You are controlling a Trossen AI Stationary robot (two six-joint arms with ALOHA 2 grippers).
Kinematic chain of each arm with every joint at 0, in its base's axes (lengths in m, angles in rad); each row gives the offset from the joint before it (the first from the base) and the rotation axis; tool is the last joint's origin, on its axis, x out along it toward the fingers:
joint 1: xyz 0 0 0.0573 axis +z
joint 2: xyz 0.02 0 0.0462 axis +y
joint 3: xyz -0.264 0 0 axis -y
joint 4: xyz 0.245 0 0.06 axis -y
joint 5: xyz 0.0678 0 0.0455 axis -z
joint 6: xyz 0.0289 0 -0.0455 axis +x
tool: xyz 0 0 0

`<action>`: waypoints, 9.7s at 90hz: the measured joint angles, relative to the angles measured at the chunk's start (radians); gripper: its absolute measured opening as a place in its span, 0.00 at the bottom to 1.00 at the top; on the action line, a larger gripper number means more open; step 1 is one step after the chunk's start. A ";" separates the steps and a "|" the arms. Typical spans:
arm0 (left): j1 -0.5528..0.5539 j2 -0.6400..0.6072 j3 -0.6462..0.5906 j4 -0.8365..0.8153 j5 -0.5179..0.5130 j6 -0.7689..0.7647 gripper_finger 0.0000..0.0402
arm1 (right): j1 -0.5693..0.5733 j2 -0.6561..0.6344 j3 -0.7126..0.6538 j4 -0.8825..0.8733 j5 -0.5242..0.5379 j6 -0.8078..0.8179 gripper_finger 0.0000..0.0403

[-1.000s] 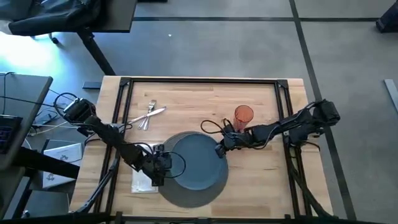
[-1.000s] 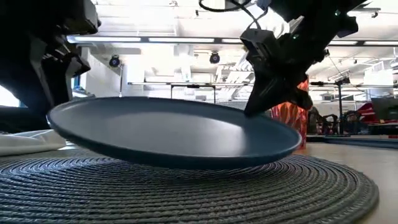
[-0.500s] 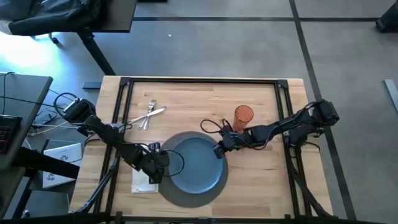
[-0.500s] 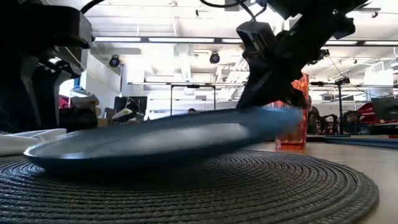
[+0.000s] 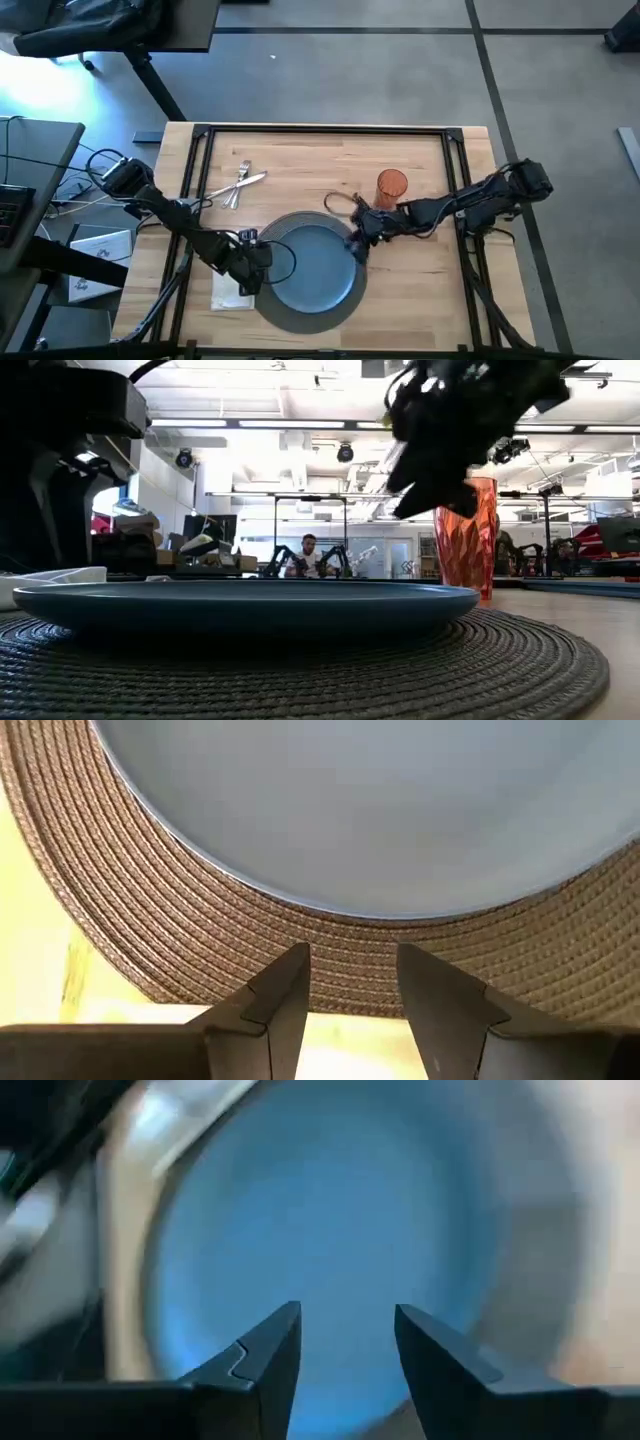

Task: Set table place
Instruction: Put the blue plate on the gray table mat, then put the silver fork on the white table napkin, then adjust the white table napkin

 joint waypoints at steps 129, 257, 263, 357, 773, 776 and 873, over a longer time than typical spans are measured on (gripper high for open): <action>0.002 0.000 0.000 0.022 0.001 -0.016 0.34 | 0.263 0.073 0.007 -0.365 0.276 0.056 0.37; 0.455 -0.332 0.090 -0.466 -0.223 -0.027 0.39 | 0.181 0.038 -0.011 -0.360 0.487 -0.058 0.37; 0.584 -0.369 0.059 -0.463 -0.168 0.058 0.41 | 0.157 0.039 -0.053 -0.289 0.481 -0.070 0.37; 1.298 -0.028 -0.062 -0.139 0.056 0.386 0.42 | 0.126 0.039 -0.228 -0.004 0.415 -0.050 0.37; 0.103 0.288 0.274 -0.575 0.230 -1.318 0.02 | 0.174 0.039 -0.227 -0.032 0.437 -0.163 0.37; 0.107 0.288 0.274 -0.573 0.223 -1.318 0.03 | 0.174 0.039 -0.227 -0.032 0.437 -0.163 0.37; -0.057 0.283 0.217 -0.438 0.187 -1.115 0.21 | 0.174 0.040 -0.227 -0.030 0.440 -0.164 0.37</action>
